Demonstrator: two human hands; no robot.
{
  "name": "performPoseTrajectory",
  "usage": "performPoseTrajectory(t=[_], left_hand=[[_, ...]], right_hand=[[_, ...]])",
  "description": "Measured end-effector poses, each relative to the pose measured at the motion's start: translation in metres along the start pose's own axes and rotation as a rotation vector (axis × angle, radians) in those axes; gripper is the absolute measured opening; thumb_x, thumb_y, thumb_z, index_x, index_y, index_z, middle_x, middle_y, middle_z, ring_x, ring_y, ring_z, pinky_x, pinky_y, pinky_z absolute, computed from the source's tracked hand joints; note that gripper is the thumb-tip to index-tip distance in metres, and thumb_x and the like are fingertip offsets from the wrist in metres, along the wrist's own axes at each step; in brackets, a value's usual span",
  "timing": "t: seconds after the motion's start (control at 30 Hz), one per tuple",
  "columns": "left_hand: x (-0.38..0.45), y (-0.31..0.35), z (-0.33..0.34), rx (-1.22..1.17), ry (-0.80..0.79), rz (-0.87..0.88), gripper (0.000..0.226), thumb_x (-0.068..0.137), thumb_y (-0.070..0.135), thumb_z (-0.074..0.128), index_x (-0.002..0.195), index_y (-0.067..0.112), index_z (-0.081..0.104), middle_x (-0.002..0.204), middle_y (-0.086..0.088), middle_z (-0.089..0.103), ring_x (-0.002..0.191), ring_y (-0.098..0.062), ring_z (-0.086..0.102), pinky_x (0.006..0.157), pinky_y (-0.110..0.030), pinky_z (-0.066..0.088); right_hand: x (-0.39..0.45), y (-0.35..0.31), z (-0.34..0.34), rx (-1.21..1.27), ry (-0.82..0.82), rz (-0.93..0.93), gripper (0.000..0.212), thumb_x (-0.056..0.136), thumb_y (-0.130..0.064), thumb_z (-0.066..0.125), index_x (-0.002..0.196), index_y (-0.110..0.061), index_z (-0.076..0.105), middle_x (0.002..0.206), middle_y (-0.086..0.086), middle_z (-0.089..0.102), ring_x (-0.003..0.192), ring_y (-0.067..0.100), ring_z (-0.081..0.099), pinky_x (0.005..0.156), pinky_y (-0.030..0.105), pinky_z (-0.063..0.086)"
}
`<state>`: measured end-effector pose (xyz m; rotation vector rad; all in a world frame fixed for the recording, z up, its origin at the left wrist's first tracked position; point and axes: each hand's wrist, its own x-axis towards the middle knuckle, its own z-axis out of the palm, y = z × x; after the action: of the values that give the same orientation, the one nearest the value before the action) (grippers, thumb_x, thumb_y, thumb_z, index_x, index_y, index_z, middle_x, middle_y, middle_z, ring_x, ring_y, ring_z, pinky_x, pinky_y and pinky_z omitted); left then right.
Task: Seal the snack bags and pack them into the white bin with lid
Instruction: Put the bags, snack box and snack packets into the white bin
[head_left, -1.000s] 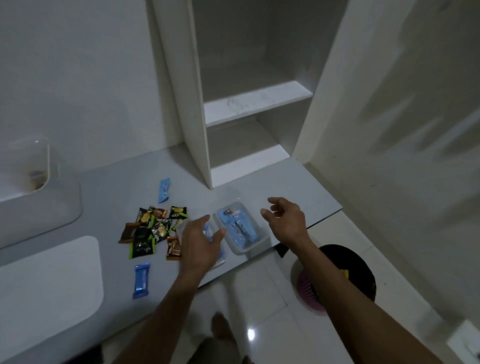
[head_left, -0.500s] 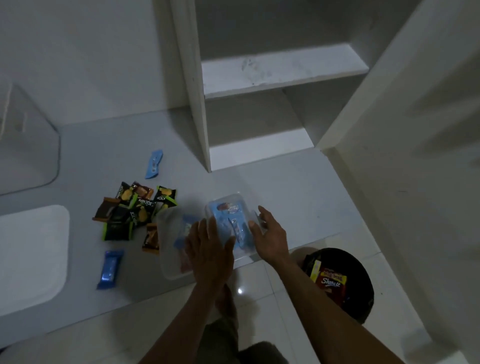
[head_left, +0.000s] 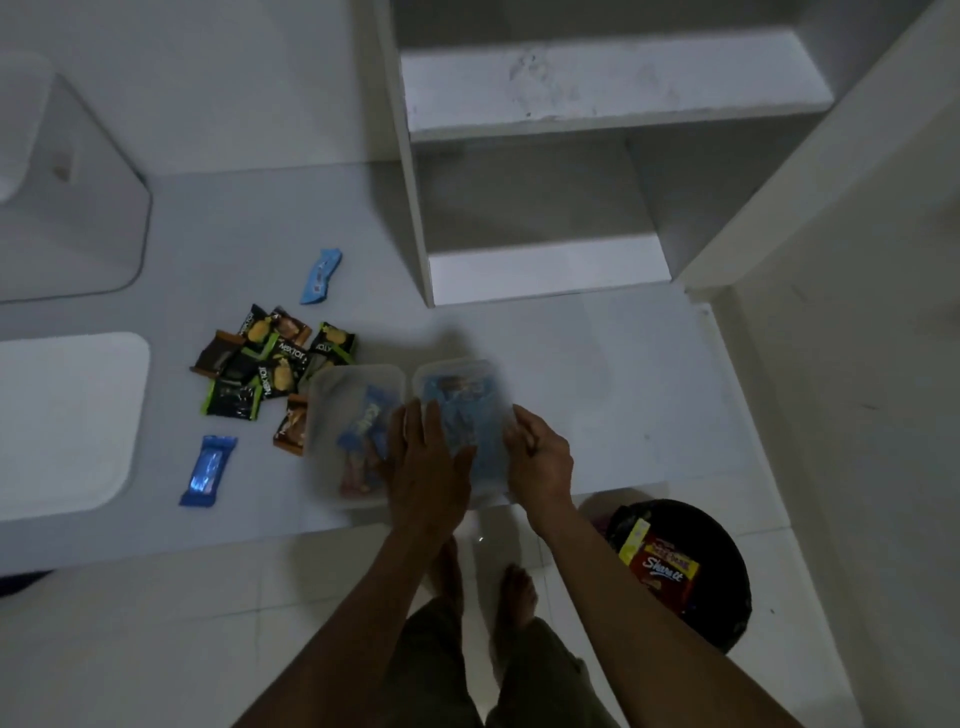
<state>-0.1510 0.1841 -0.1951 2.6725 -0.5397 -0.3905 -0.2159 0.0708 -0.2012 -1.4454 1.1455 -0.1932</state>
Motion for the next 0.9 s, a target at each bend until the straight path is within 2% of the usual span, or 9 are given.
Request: performPoseTrajectory(t=[0.13, 0.2, 0.27, 0.37, 0.47, 0.57, 0.63, 0.77, 0.9], left_hand=[[-0.009, 0.016, -0.003, -0.140, 0.079, 0.020, 0.072, 0.092, 0.048, 0.056, 0.150, 0.014, 0.029, 0.155, -0.012, 0.030, 0.143, -0.029, 0.024, 0.118, -0.050, 0.019], [-0.016, 0.026, -0.012, -0.307, 0.120, 0.083, 0.066, 0.091, 0.049, 0.053, 0.143, 0.011, 0.038, 0.138, -0.011, 0.046, 0.127, -0.014, 0.040, 0.106, -0.024, 0.037], [-0.025, 0.036, -0.026, -0.426, 0.133, 0.101, 0.063, 0.091, 0.047, 0.051, 0.141, 0.010, 0.041, 0.130, -0.008, 0.051, 0.118, -0.006, 0.042, 0.094, -0.007, 0.035], [-0.035, 0.044, -0.050, -0.525, 0.210, 0.114, 0.062, 0.091, 0.038, 0.059, 0.143, 0.012, 0.039, 0.134, -0.005, 0.051, 0.118, -0.013, 0.050, 0.092, -0.019, 0.045], [-0.043, 0.036, -0.076, -0.568, 0.253, 0.064, 0.069, 0.092, 0.022, 0.067, 0.148, 0.007, 0.030, 0.133, 0.007, 0.040, 0.115, -0.003, 0.045, 0.085, -0.001, 0.038], [-0.044, 0.007, -0.090, -0.551, 0.239, 0.001, 0.075, 0.090, 0.024, 0.068, 0.151, 0.008, 0.026, 0.143, -0.006, 0.045, 0.125, -0.012, 0.048, 0.092, -0.017, 0.042], [-0.044, -0.015, -0.097, -0.549, 0.211, -0.021, 0.075, 0.090, 0.027, 0.068, 0.151, 0.012, 0.026, 0.144, -0.010, 0.047, 0.124, -0.017, 0.050, 0.088, -0.023, 0.047], [-0.037, -0.053, -0.106, -0.470, 0.122, -0.078, 0.073, 0.091, 0.024, 0.067, 0.150, 0.010, 0.026, 0.144, -0.012, 0.045, 0.111, -0.004, 0.040, 0.063, -0.001, 0.036], [-0.023, -0.084, -0.105, -0.471, 0.053, -0.069, 0.074, 0.088, 0.022, 0.069, 0.149, 0.011, 0.028, 0.140, -0.012, 0.048, 0.114, -0.011, 0.047, 0.066, -0.005, 0.035]], right_hand=[[-0.003, -0.006, -0.017, 0.034, 0.022, -0.065, 0.034, 0.095, -0.004, 0.059, 0.128, -0.007, 0.064, 0.121, 0.005, 0.068, 0.112, 0.016, 0.063, 0.103, 0.035, 0.050], [-0.010, -0.018, -0.030, 0.010, 0.020, -0.137, 0.026, 0.096, -0.007, 0.059, 0.120, -0.012, 0.068, 0.105, -0.007, 0.070, 0.102, 0.012, 0.065, 0.095, 0.029, 0.053], [-0.018, -0.033, -0.040, 0.000, 0.006, -0.220, 0.021, 0.096, -0.010, 0.057, 0.102, -0.025, 0.070, 0.085, -0.017, 0.067, 0.084, 0.007, 0.063, 0.080, 0.029, 0.054], [-0.029, -0.048, -0.043, 0.009, -0.023, -0.321, 0.016, 0.097, -0.016, 0.054, 0.099, -0.017, 0.070, 0.082, -0.006, 0.066, 0.075, 0.010, 0.062, 0.072, 0.033, 0.053], [-0.040, -0.059, -0.027, -0.004, -0.059, -0.304, 0.025, 0.097, -0.021, 0.054, 0.119, -0.015, 0.066, 0.103, -0.001, 0.070, 0.092, 0.012, 0.067, 0.083, 0.032, 0.058], [-0.052, -0.062, -0.003, -0.026, -0.112, -0.285, 0.026, 0.091, -0.025, 0.057, 0.115, -0.020, 0.065, 0.104, -0.003, 0.070, 0.095, 0.016, 0.068, 0.087, 0.043, 0.058], [-0.059, -0.063, 0.015, -0.029, -0.144, -0.250, 0.022, 0.089, -0.021, 0.060, 0.110, -0.024, 0.064, 0.101, -0.007, 0.069, 0.093, 0.013, 0.067, 0.086, 0.039, 0.058], [-0.072, -0.060, 0.048, -0.055, -0.178, -0.209, 0.024, 0.089, -0.011, 0.063, 0.108, -0.024, 0.060, 0.090, -0.017, 0.062, 0.082, 0.003, 0.064, 0.068, 0.011, 0.051], [-0.079, -0.054, 0.076, -0.065, -0.145, -0.170, 0.027, 0.087, -0.011, 0.063, 0.113, -0.014, 0.064, 0.096, -0.003, 0.071, 0.085, 0.011, 0.068, 0.072, 0.021, 0.056]])
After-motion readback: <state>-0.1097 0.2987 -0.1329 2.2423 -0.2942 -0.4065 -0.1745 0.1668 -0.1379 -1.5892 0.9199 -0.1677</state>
